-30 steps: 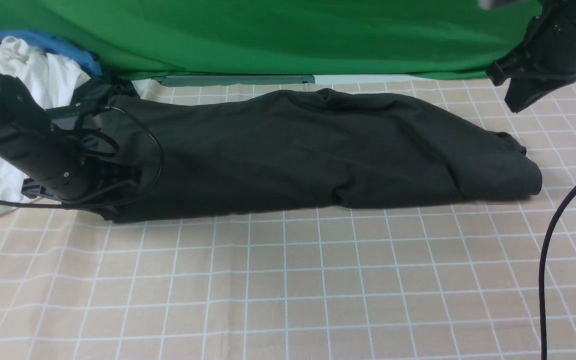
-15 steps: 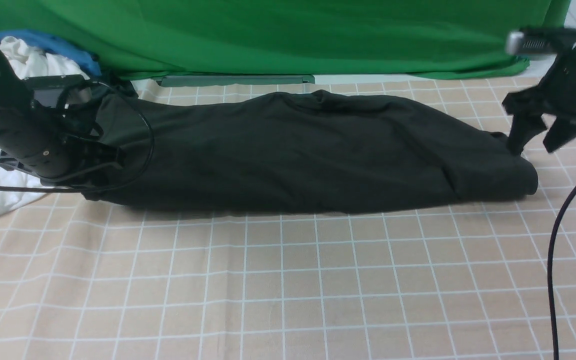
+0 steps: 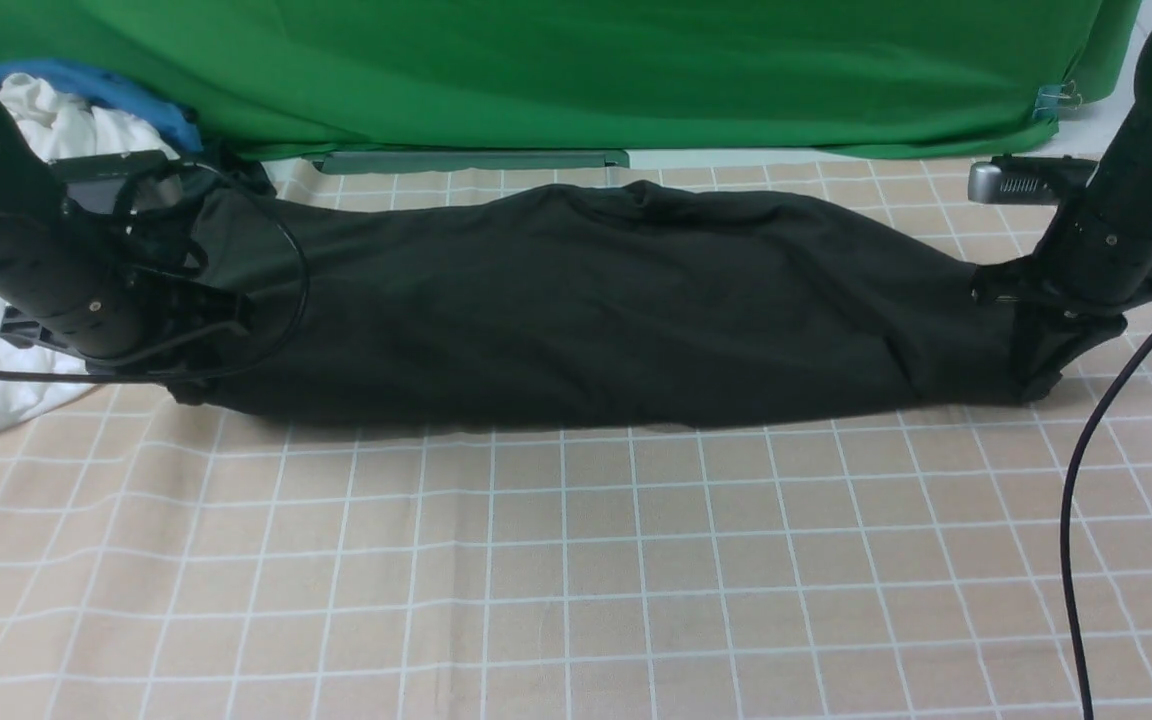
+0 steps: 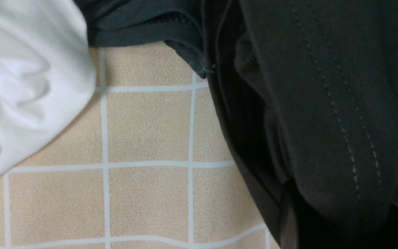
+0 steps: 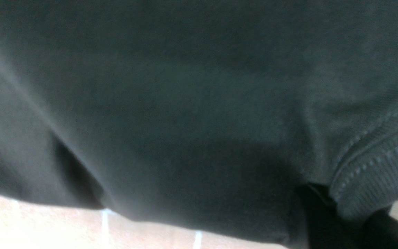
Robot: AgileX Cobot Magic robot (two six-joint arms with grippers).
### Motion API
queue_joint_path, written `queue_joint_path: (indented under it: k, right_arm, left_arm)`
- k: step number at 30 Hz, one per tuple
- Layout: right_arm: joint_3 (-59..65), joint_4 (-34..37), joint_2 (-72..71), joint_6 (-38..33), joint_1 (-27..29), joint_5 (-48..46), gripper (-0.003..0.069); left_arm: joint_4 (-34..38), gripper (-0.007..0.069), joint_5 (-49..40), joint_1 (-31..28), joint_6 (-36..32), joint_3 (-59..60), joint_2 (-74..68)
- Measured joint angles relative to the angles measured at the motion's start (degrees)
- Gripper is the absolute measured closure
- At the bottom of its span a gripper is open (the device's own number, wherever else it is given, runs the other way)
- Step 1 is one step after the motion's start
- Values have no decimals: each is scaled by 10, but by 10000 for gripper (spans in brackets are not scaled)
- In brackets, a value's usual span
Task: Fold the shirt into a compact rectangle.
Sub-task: 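Pull the folded dark garment lengthwise by its ends to straighten it flat on the table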
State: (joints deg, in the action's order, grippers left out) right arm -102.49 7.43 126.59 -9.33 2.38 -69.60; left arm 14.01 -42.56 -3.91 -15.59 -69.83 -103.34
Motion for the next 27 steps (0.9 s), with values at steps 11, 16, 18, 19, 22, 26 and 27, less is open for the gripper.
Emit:
queue_joint_path:
  k: [11, 16, 18, 19, 22, 26, 27]
  right_arm:
    - [209, -42, -227, 3, 31, 6, 589]
    - [403, -52, -352, 8, 48, 7, 589]
    - [464, -52, -390, 8, 48, 23, 589]
    - [494, -52, -408, 8, 48, 37, 589]
    - [560, -52, -443, 11, 48, 97, 589]
    - [594, -53, -452, 16, 48, 135, 587]
    - [595, -53, -452, 16, 48, 136, 585]
  left_arm:
    - [-6, 535, -100, 0, 19, 31, 121]
    - [-26, 535, -129, 0, 63, 129, 206]
    - [-37, 535, -135, 0, 84, 170, 243]
    - [-41, 535, -140, 0, 94, 189, 267]
    - [-45, 535, -145, 0, 99, 235, 306]
    - [-57, 535, -136, 0, 99, 271, 331]
    - [-64, 535, -136, 0, 99, 273, 332]
